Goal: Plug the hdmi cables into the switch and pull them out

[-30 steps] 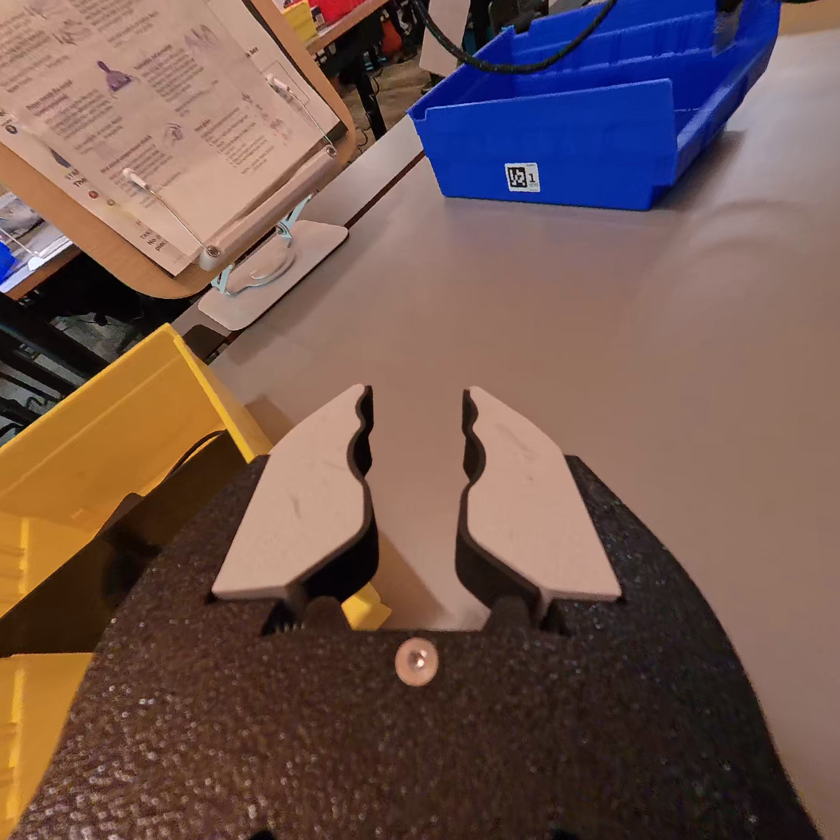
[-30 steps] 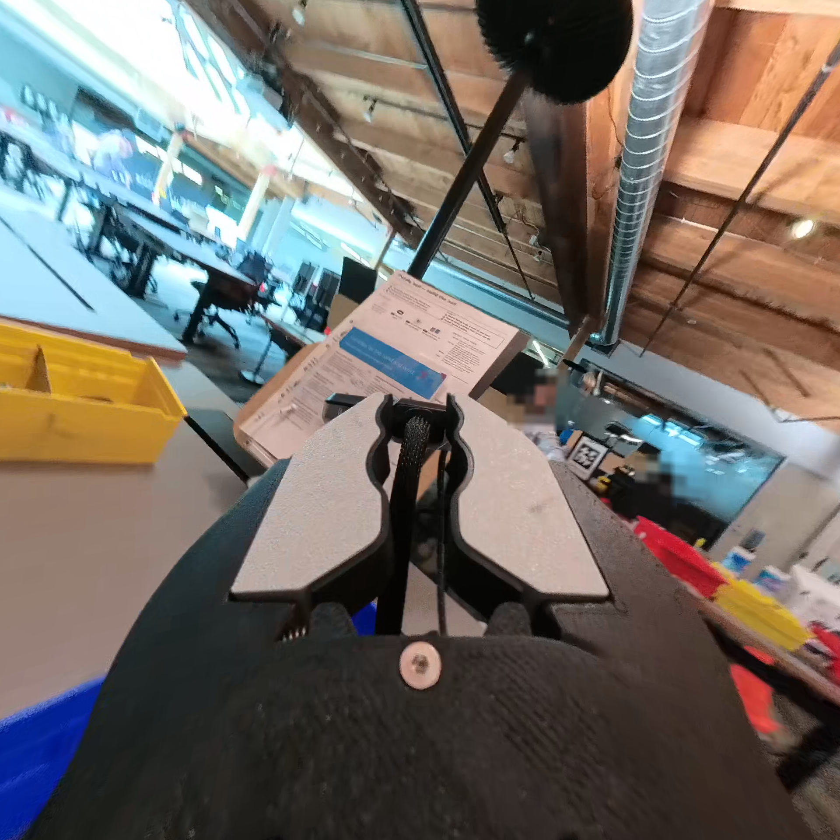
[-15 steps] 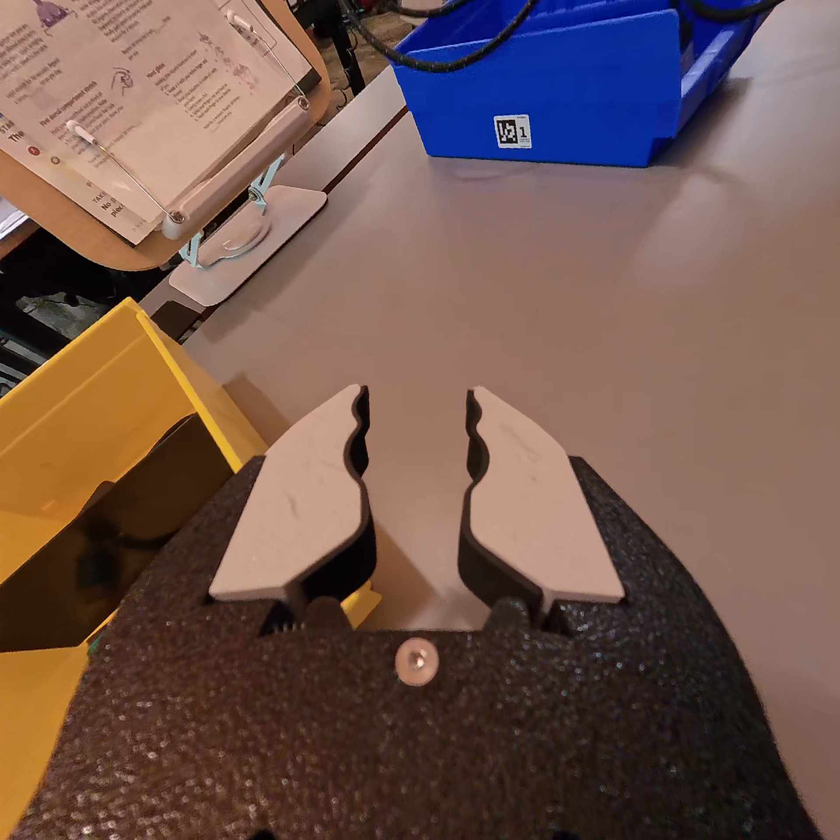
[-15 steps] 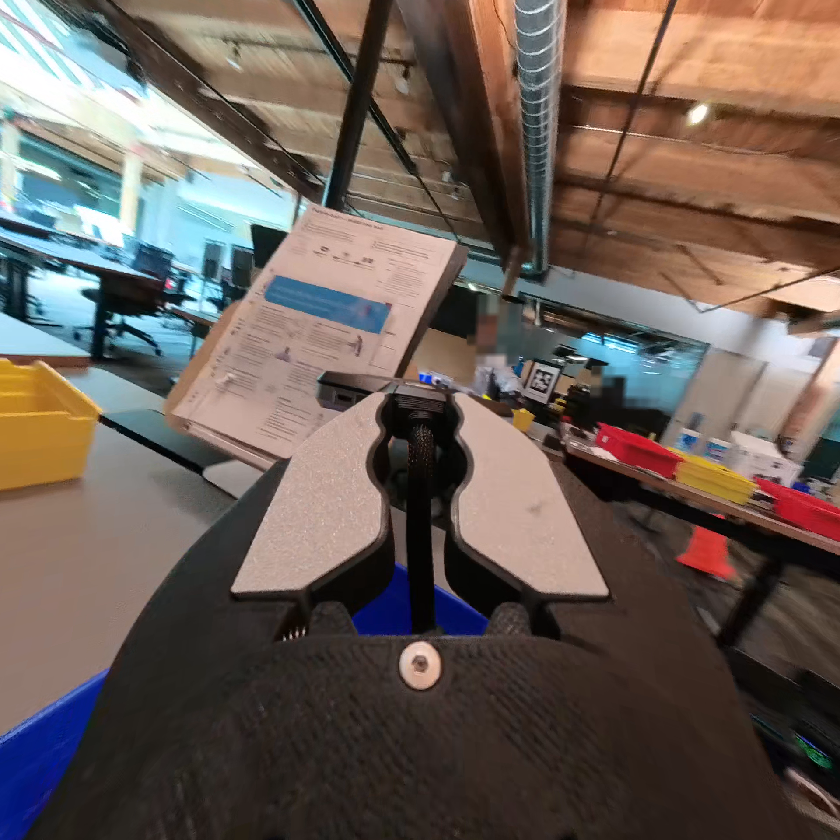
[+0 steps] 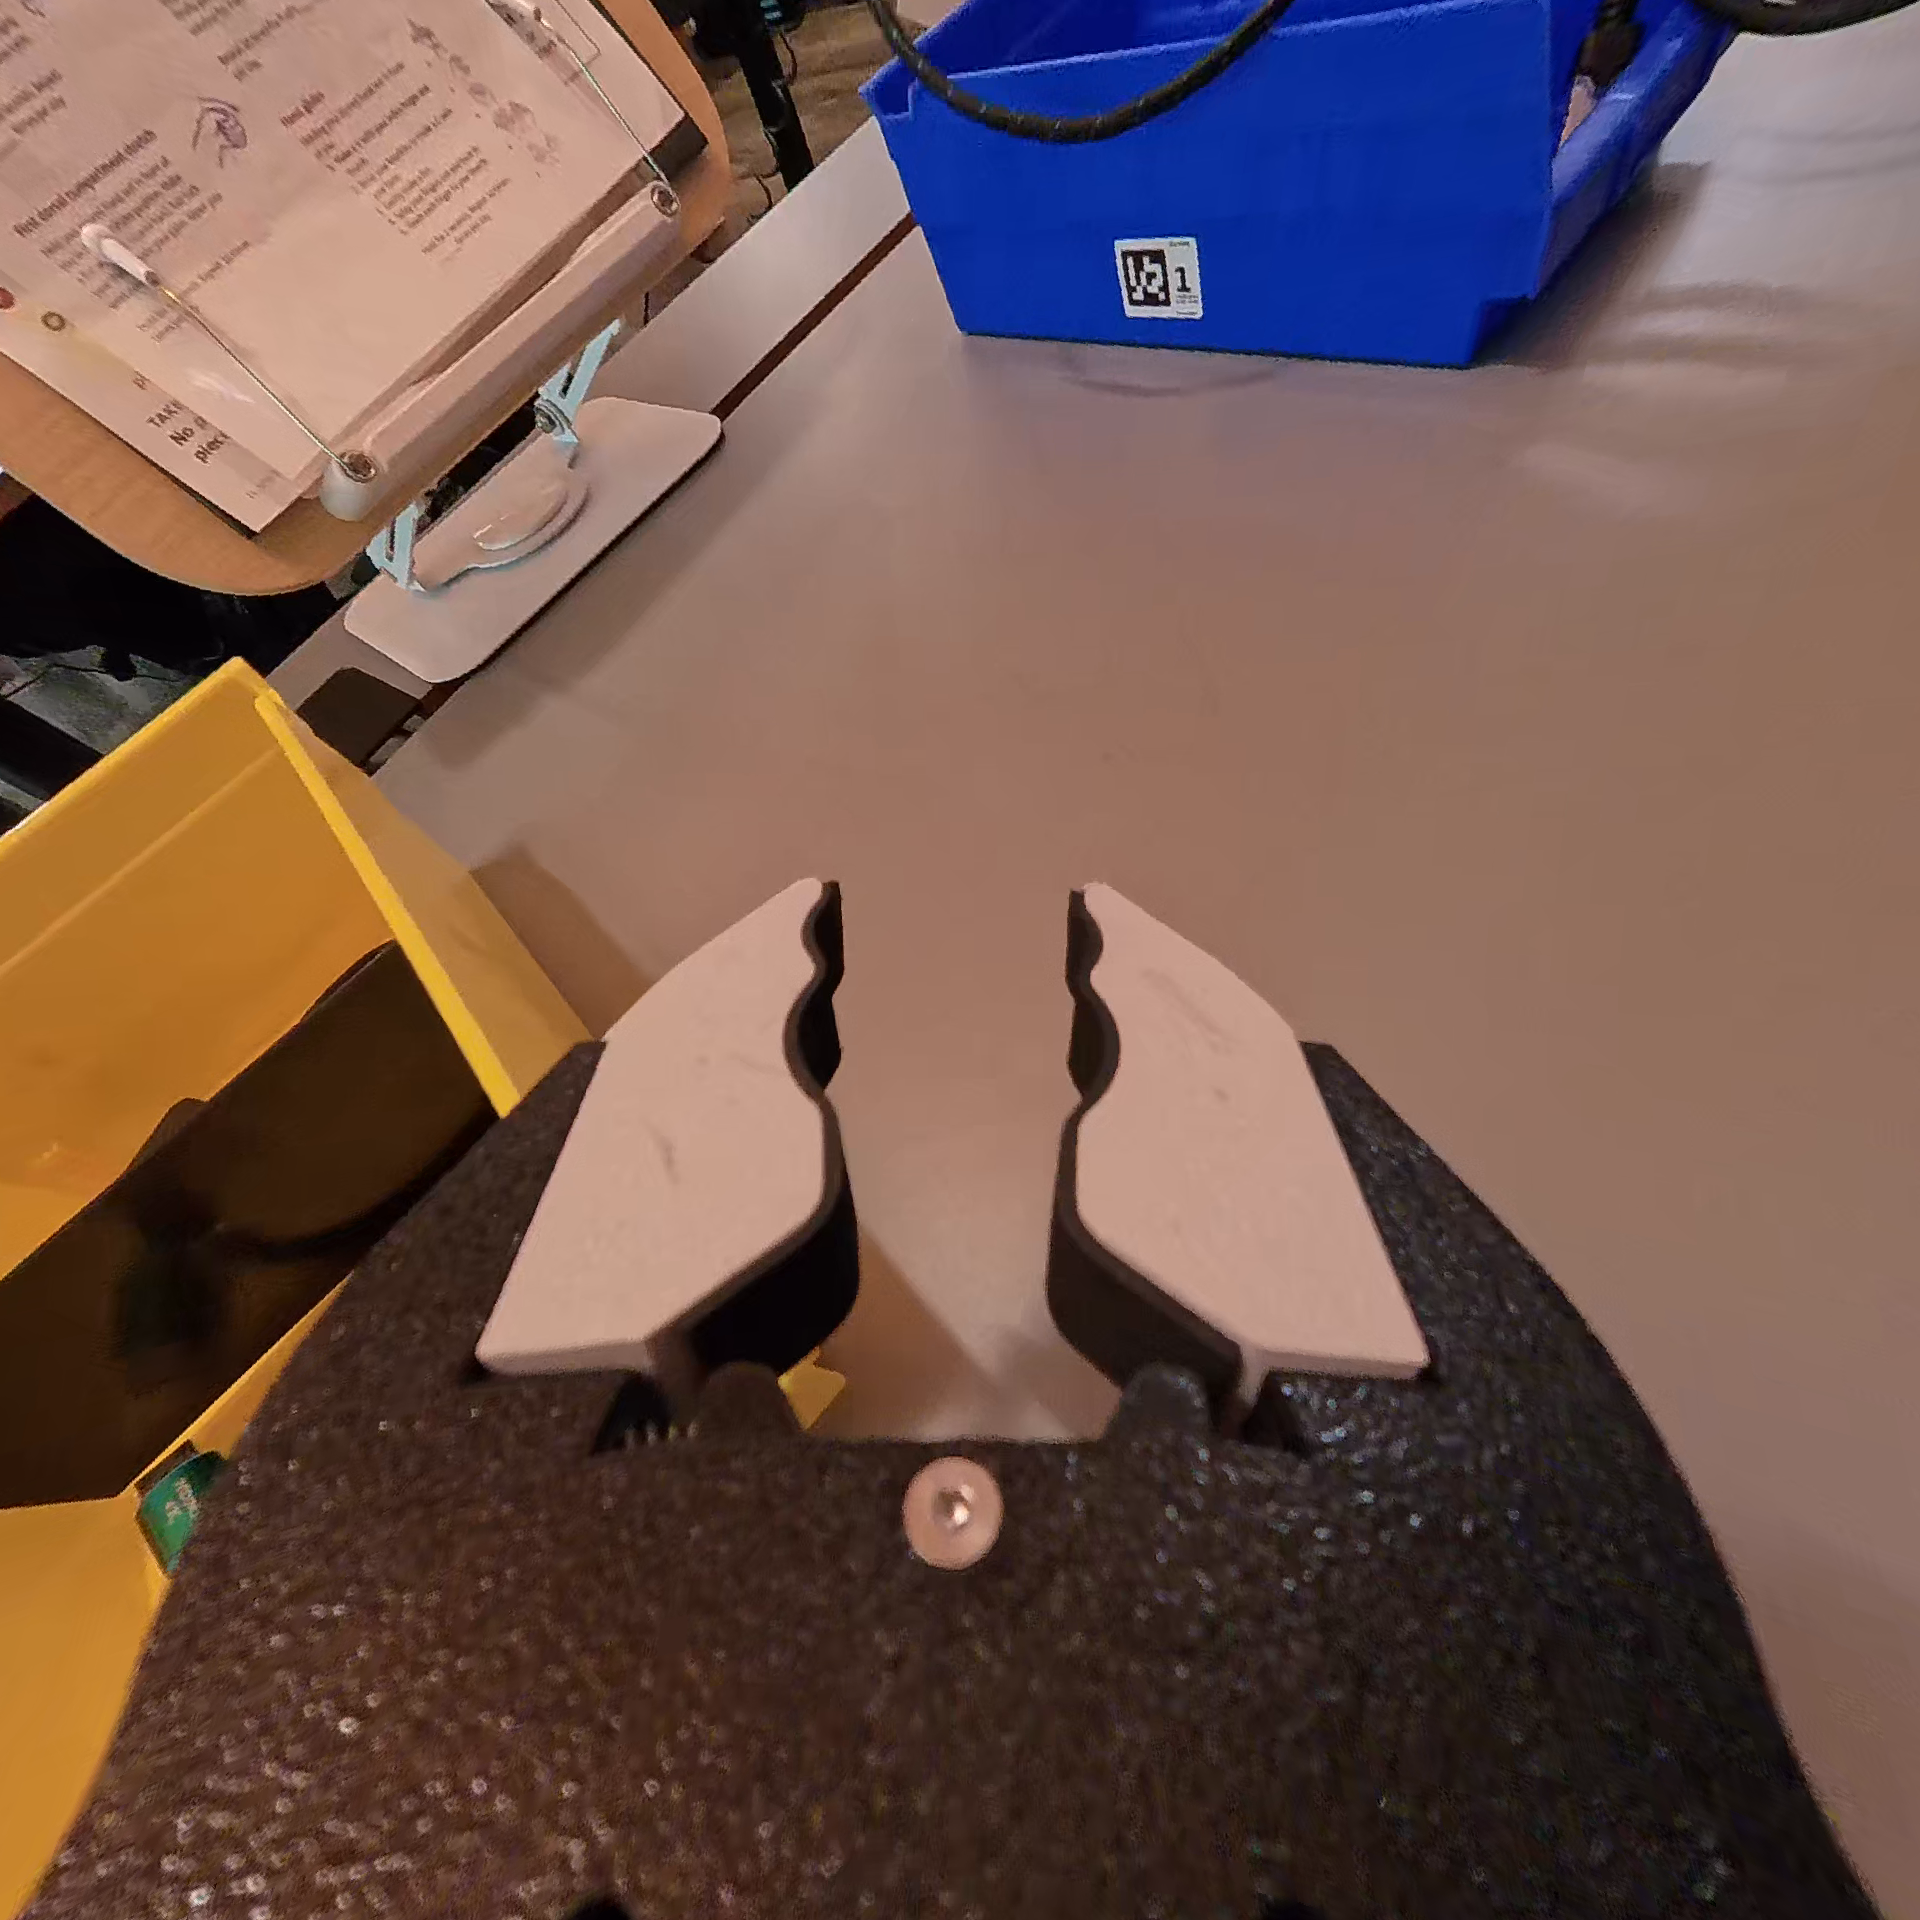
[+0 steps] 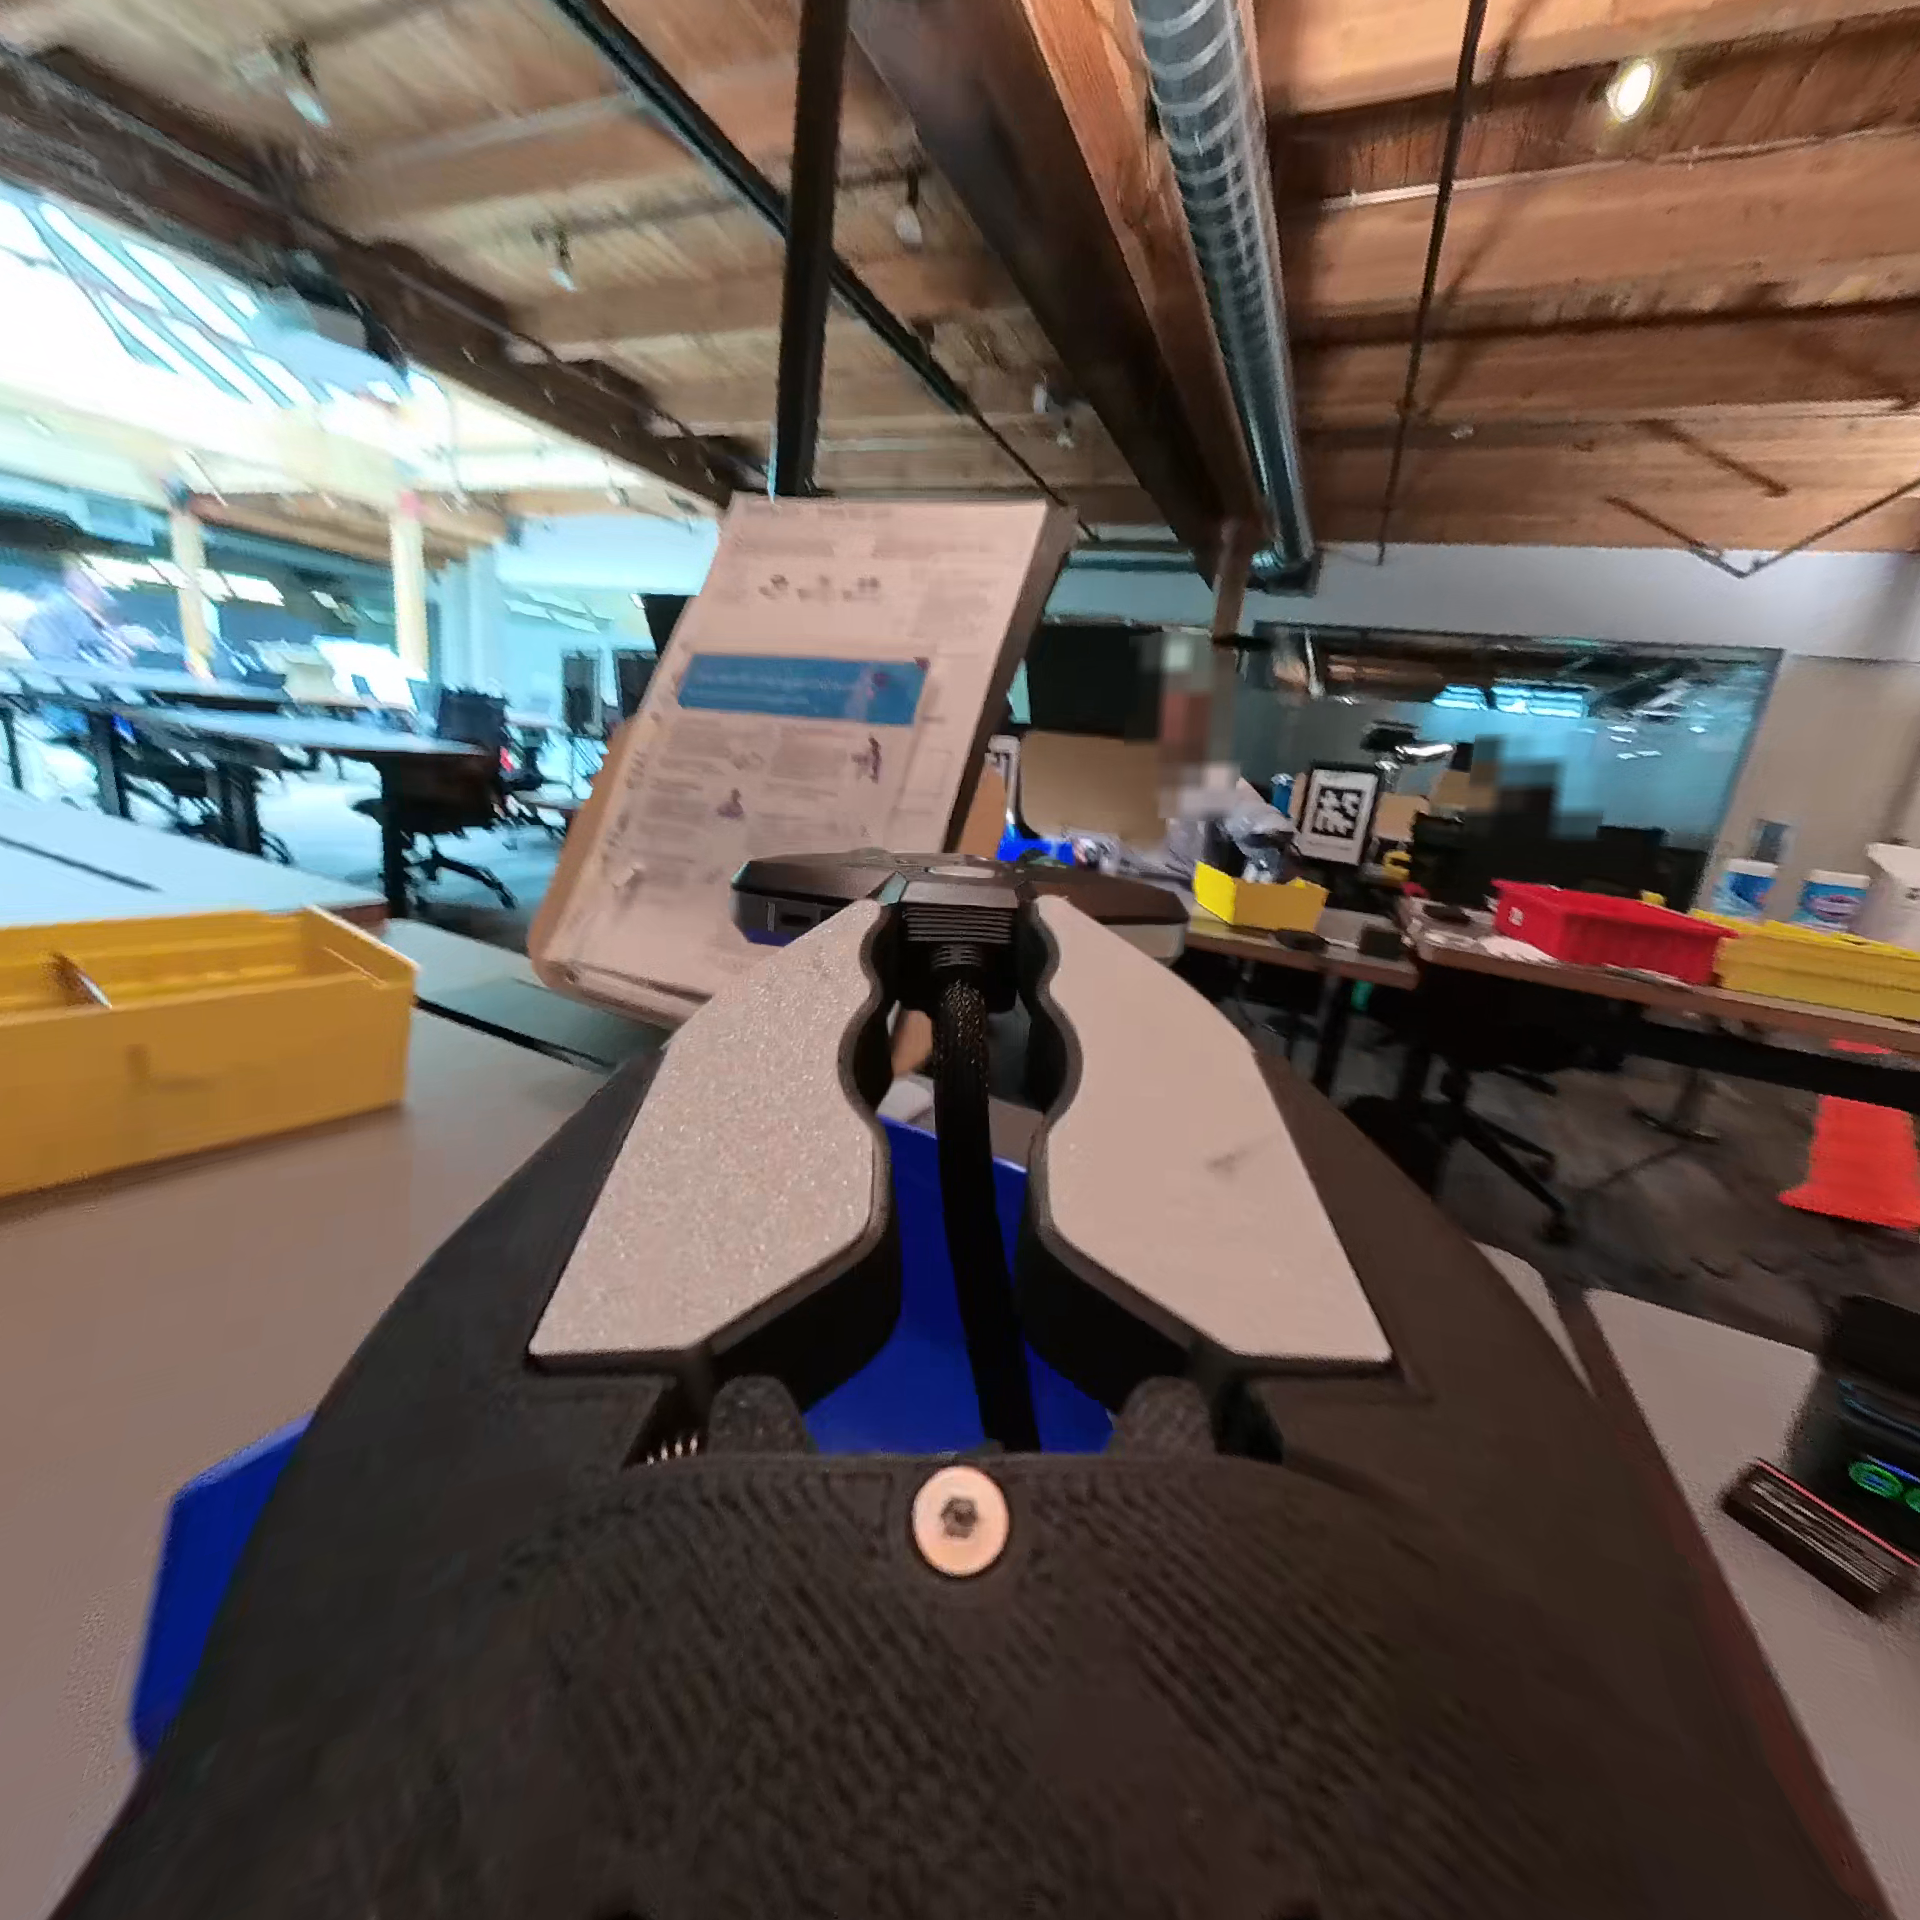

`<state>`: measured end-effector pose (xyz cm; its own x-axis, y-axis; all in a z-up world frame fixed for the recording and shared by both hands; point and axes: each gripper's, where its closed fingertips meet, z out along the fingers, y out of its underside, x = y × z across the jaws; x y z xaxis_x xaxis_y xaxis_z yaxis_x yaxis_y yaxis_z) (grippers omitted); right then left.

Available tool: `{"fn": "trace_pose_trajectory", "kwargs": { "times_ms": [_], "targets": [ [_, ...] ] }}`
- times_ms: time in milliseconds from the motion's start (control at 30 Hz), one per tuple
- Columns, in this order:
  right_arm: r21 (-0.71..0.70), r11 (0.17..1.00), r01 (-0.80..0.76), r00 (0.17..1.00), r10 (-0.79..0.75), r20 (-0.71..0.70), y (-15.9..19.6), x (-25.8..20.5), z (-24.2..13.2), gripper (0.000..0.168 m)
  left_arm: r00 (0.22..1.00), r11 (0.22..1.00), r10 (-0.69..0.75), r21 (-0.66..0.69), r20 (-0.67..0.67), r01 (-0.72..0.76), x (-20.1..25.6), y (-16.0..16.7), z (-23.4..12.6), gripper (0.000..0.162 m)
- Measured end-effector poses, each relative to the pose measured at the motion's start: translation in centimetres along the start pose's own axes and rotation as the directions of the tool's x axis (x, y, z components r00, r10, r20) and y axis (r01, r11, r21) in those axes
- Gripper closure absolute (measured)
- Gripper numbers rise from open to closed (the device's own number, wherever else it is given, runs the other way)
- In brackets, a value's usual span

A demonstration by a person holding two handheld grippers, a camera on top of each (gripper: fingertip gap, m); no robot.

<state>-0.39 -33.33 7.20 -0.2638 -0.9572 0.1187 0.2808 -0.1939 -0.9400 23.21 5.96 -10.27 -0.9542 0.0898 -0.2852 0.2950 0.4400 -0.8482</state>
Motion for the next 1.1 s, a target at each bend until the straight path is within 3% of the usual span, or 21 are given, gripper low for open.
{"fn": "trace_pose_trajectory", "kwargs": {
  "times_ms": [133,233,367,533,700,967,1100],
  "targets": [
    [0.098,0.989,-0.111,0.991,0.103,0.08,-2.9,-0.2,-1.9,0.147,1.0,1.0,0.0,-0.004,0.004,0.0,0.0,0.1,0.0,0.121],
    [0.1,0.979,-0.177,0.984,0.174,0.038,-3.8,0.7,-3.2,0.147,1.0,1.0,-0.004,0.002,0.006,0.004,-0.1,-0.1,-0.1,0.121],
    [-0.041,0.987,-0.157,0.988,0.157,-0.008,-3.7,0.6,-4.4,0.147,1.0,1.0,0.002,-0.002,0.002,-0.002,0.1,-0.1,0.0,0.121],
    [-0.267,0.964,-0.006,0.998,-0.009,-0.057,-3.6,-0.3,-4.5,0.147,1.0,1.0,0.009,-0.012,-0.015,-0.009,0.6,0.0,0.4,0.121],
    [-0.462,0.878,0.128,0.985,-0.168,-0.048,-2.2,-0.7,-1.7,0.146,1.0,0.999,0.022,-0.035,-0.02,-0.022,0.8,0.2,0.6,0.12],
    [-0.675,0.693,0.251,0.968,-0.166,0.189,4.6,-4.3,5.4,0.147,0.999,0.999,0.01,-0.039,-0.031,-0.011,0.9,0.3,0.6,0.119],
    [-0.659,0.719,0.218,0.973,-0.105,0.207,4.7,-5.1,8.6,0.147,0.999,0.999,0.015,-0.044,-0.038,-0.017,1.1,0.4,0.8,0.118]
  ]
}}
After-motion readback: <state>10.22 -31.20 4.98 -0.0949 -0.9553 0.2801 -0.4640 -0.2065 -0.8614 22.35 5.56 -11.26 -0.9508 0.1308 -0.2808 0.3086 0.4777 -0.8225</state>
